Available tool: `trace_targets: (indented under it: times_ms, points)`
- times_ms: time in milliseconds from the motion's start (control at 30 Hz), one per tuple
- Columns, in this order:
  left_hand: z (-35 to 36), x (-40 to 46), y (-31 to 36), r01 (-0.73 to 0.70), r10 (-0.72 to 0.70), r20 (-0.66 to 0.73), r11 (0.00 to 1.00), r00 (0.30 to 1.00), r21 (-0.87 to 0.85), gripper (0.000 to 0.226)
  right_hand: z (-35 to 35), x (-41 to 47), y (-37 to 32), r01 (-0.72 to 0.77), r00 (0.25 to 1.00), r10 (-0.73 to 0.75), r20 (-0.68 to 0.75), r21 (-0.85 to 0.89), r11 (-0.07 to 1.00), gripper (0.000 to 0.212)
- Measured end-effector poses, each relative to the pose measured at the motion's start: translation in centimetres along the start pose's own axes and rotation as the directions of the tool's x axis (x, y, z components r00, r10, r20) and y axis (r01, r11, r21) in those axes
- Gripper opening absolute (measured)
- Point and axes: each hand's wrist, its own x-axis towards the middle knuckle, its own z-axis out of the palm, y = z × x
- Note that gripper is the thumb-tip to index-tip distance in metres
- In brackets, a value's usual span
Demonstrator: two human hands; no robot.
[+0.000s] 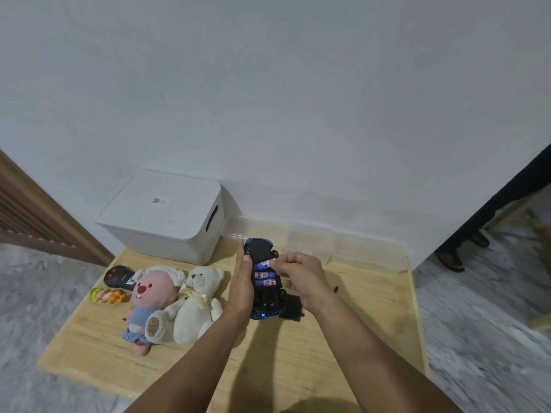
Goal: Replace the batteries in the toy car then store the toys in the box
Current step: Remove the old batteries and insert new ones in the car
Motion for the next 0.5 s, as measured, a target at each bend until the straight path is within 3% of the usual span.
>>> trace_targets:
  times_ms: [200, 333, 400, 500]
  points:
    - [0.1, 0.4, 0.1, 0.106, -0.107, -0.006, 0.988, 0.994, -0.109, 0.05, 0.1, 0.0, -0.3, 0.121, 0.988, -0.096, -0.122, 0.218, 0.968, 0.009]
    - [0.3, 0.2, 0.6, 0.107, -0.102, 0.047, 0.986, 0.994, -0.125, 0.049, -0.4, 0.0, -1.5, 0.095, 0.995, -0.088, -0.035, 0.378, 0.921, 0.008]
    - [0.5, 0.2, 0.6, 0.119, -0.11, 0.069, 0.984, 0.991, -0.134, 0.05, -0.2, -0.1, -1.9, 0.053, 0.998, -0.059, 0.013, 0.266, 0.962, 0.014]
    - [0.7, 0.2, 0.6, 0.127, -0.12, 0.065, 0.986, 0.991, -0.112, 0.052, 0.3, -0.2, -1.6, 0.063, 0.996, -0.055, 0.076, -0.109, 0.992, 0.008]
